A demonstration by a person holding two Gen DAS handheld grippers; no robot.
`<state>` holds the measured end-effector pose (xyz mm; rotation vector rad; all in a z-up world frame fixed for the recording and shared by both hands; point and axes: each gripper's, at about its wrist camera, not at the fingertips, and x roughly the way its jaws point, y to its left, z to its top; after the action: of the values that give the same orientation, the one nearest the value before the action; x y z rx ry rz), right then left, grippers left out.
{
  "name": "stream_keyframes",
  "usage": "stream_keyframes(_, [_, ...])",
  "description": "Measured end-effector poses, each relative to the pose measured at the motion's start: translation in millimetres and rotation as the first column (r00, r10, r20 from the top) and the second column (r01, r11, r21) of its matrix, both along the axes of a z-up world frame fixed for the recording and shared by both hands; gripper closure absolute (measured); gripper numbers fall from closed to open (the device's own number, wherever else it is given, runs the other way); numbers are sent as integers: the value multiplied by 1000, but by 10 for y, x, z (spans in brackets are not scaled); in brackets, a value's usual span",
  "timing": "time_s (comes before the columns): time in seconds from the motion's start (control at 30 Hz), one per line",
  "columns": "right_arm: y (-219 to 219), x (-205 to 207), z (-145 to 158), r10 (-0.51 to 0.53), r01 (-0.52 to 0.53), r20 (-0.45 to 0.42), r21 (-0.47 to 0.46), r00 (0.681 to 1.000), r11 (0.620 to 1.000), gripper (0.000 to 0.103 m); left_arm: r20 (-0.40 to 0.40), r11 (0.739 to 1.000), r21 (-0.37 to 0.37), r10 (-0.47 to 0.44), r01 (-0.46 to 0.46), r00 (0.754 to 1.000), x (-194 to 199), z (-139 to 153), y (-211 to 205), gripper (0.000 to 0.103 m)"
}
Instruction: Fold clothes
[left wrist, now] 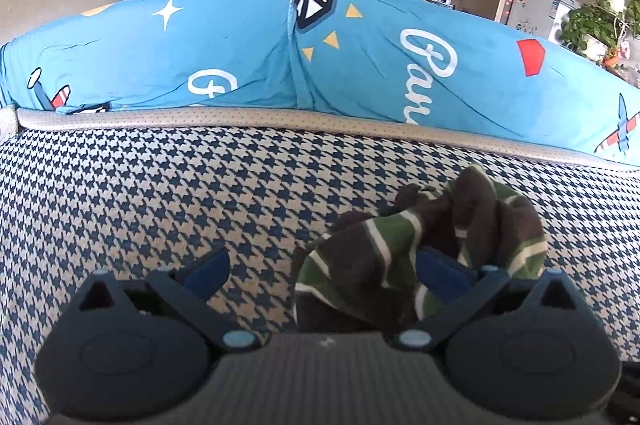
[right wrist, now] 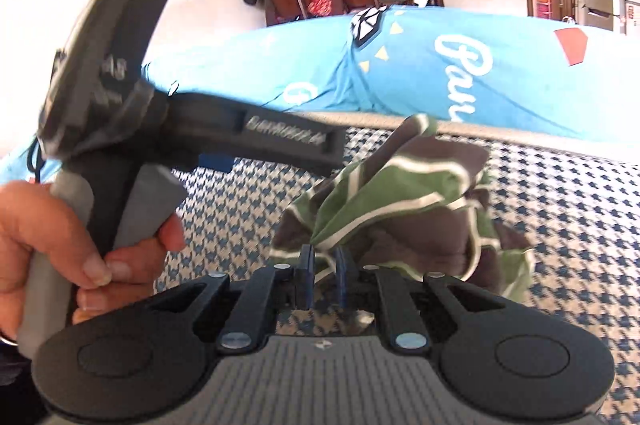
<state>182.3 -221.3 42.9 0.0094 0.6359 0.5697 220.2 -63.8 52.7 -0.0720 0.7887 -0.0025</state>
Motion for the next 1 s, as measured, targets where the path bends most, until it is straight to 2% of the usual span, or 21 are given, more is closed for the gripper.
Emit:
stream_keyframes(0.1, [-106,-5,79,-27,26,18,14,999,1000,80,-7,999,0,35,-35,999,23,-10,66,0])
stream_keyframes(0.2, [-196,-42,170,-47,46,36,42,998,998,78,-4,999,-2,47,-47,999,29,-6,91,0])
stream_keyframes(0.23, [-224,-77,204,-59,57,47,48,997,997,74,-3,999,-3,49,-49,999,28,-5,95,0])
stream_keyframes(0.3, [-273,-97,244,-90,86,63,58,994,995,59,-1,999,-4,52,-52,999,25,-5,99,0])
stream_keyframes(0.37, [-342,-52,271,-133,129,60,67,989,989,54,2,999,-8,51,-51,999,18,-2,97,0])
stream_keyframes(0.4, [-354,-21,258,-151,147,52,70,987,987,53,4,999,-10,49,-49,999,15,1,94,0])
stream_keyframes(0.5, [-417,63,211,-194,192,16,86,981,978,39,7,999,-19,45,-45,999,7,7,85,0])
stream_keyframes(0.63, [-435,207,78,-218,223,-54,129,975,966,33,10,998,-30,47,-47,999,6,25,88,0])
stream_keyframes(0.73, [-368,350,-73,-234,247,-102,136,967,960,33,18,998,-34,52,-52,998,-4,47,102,0])
stream_keyframes(0.77, [-342,381,-110,-226,242,-120,140,967,960,39,22,998,-33,52,-52,998,-8,56,105,0])
stream_keyframes(0.8, [-321,391,-133,-211,231,-135,149,968,962,52,26,998,-31,52,-52,998,-13,65,109,0])
stream_keyframes(0.83, [-281,410,-159,-188,211,-148,159,971,964,57,30,998,-30,53,-52,998,-18,74,113,0])
stream_keyframes(0.9, [-204,371,-164,-148,169,-136,155,980,973,73,38,998,-33,55,-54,998,-27,97,130,0])
stream_keyframes(1.0, [-94,299,-161,-88,104,-113,141,990,985,78,47,998,-43,55,-53,997,-39,128,156,0])
